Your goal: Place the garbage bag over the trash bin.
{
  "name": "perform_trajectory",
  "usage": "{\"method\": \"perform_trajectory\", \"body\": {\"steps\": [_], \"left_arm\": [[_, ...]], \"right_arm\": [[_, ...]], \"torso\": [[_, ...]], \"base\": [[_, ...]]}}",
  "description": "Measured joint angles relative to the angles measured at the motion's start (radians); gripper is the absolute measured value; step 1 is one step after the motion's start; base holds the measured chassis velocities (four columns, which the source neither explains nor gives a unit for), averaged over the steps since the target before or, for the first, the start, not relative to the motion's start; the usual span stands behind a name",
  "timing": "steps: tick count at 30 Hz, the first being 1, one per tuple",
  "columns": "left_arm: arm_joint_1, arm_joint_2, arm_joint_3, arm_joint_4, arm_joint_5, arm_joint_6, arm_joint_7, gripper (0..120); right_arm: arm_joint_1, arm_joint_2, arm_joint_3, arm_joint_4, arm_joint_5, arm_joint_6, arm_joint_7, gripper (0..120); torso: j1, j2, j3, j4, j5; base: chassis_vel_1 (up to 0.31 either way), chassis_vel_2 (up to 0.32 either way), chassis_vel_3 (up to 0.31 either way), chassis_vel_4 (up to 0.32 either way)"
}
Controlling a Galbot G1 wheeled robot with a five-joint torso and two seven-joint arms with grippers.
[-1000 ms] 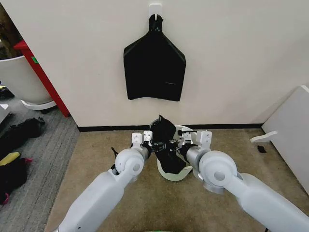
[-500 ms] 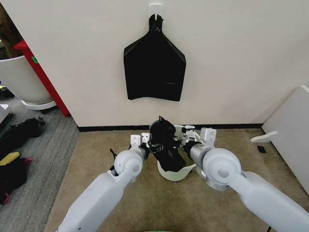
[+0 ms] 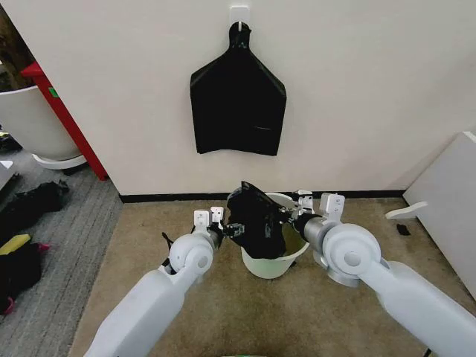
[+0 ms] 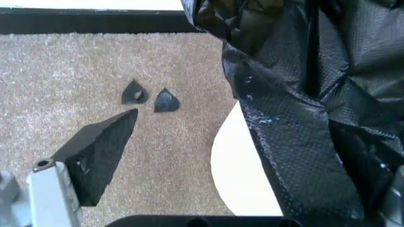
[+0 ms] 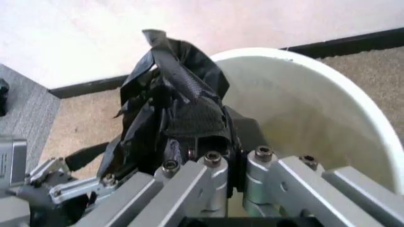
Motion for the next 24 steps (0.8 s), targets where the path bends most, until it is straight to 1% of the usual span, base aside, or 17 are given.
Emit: {"method": "perform_trajectory", "body": {"steps": [12, 15, 17, 19, 20, 23, 24], "left_arm": [[0.003, 0.0, -0.004, 0.009, 0.015, 0.0, 0.006, 100], [0.006, 0.002, -0.005, 0.009, 0.019, -0.004, 0.008, 96], [0.01, 0.005, -0.005, 0.013, 0.028, -0.018, 0.009, 86], [0.012, 0.006, -0.005, 0.013, 0.029, -0.021, 0.009, 81], [0.012, 0.007, -0.005, 0.013, 0.03, -0.024, 0.01, 72], [0.013, 0.008, -0.005, 0.013, 0.03, -0.025, 0.01, 69], [0.013, 0.009, -0.005, 0.013, 0.029, -0.025, 0.01, 64]], "right_arm": [[-0.016, -0.021, 0.039, -0.037, -0.011, -0.011, -0.025, 0], [-0.021, -0.026, 0.047, -0.044, -0.017, -0.011, -0.031, 0], [-0.032, -0.034, 0.059, -0.044, -0.017, -0.011, -0.032, 0], [-0.036, -0.036, 0.062, -0.043, -0.017, -0.011, -0.033, 0], [-0.039, -0.037, 0.067, -0.043, -0.017, -0.011, -0.033, 0], [-0.04, -0.037, 0.069, -0.043, -0.017, -0.011, -0.033, 0], [-0.04, -0.036, 0.072, -0.044, -0.017, -0.011, -0.033, 0]], "torso": [[0.0, 0.0, 0.0, -0.0001, 0.0], [0.0, 0.0, 0.0, 0.0, 0.0001], [0.0, 0.0, 0.0, 0.0, 0.0], [0.0, 0.0, 0.0, 0.0, 0.0], [0.0, 0.0, 0.0, 0.0001, 0.0001], [0.0, 0.0, 0.0, 0.0, 0.0001], [0.0, 0.0, 0.0, 0.0001, 0.0001]], "base": [[0.0, 0.0, 0.0, 0.0], [0.0, 0.0, 0.0, 0.0], [0.0, 0.0, 0.0, 0.0], [0.0, 0.0, 0.0, 0.0], [0.0, 0.0, 0.0, 0.0], [0.0, 0.0, 0.0, 0.0], [0.0, 0.0, 0.0, 0.0]]}}
